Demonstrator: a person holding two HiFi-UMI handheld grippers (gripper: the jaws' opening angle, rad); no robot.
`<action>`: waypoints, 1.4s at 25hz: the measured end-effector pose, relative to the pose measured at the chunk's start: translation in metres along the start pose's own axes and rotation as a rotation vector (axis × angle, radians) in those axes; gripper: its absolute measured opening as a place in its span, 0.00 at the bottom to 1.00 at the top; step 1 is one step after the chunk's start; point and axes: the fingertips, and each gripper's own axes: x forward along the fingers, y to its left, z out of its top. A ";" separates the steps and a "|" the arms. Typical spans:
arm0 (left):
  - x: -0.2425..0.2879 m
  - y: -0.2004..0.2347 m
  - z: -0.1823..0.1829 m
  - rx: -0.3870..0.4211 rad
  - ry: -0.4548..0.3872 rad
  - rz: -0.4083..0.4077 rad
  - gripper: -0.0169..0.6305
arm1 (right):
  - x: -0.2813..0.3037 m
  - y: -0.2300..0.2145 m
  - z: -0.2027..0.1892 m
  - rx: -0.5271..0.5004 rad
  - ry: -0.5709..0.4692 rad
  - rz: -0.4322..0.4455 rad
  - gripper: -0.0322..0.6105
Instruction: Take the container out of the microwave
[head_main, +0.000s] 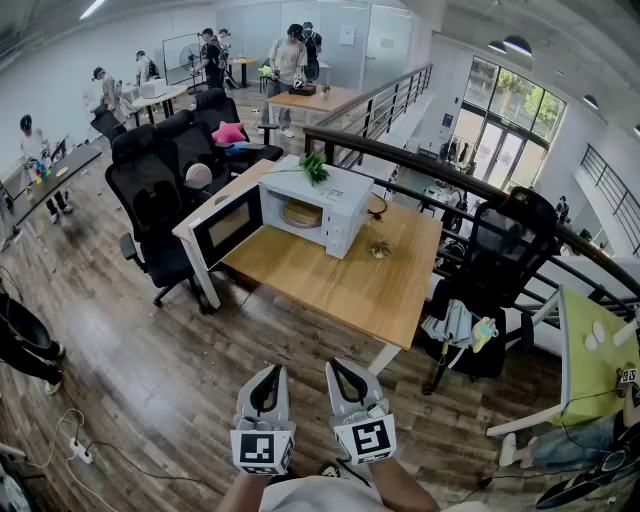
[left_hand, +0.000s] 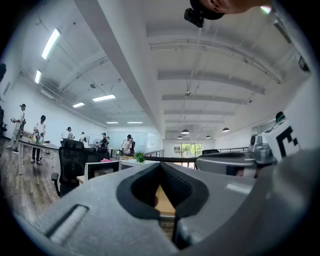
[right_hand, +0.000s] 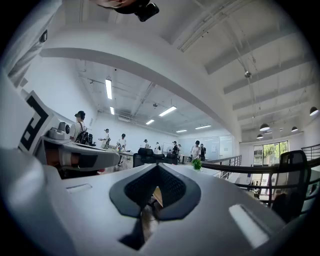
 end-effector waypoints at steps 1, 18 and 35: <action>-0.002 0.002 -0.002 0.000 0.004 0.000 0.03 | 0.000 0.004 -0.001 0.002 0.004 0.002 0.07; -0.024 0.028 -0.029 -0.038 0.057 -0.010 0.03 | 0.009 0.043 -0.018 0.016 0.030 0.024 0.11; -0.036 0.082 -0.051 -0.068 0.097 -0.088 0.03 | 0.041 0.080 -0.034 0.008 0.080 -0.048 0.15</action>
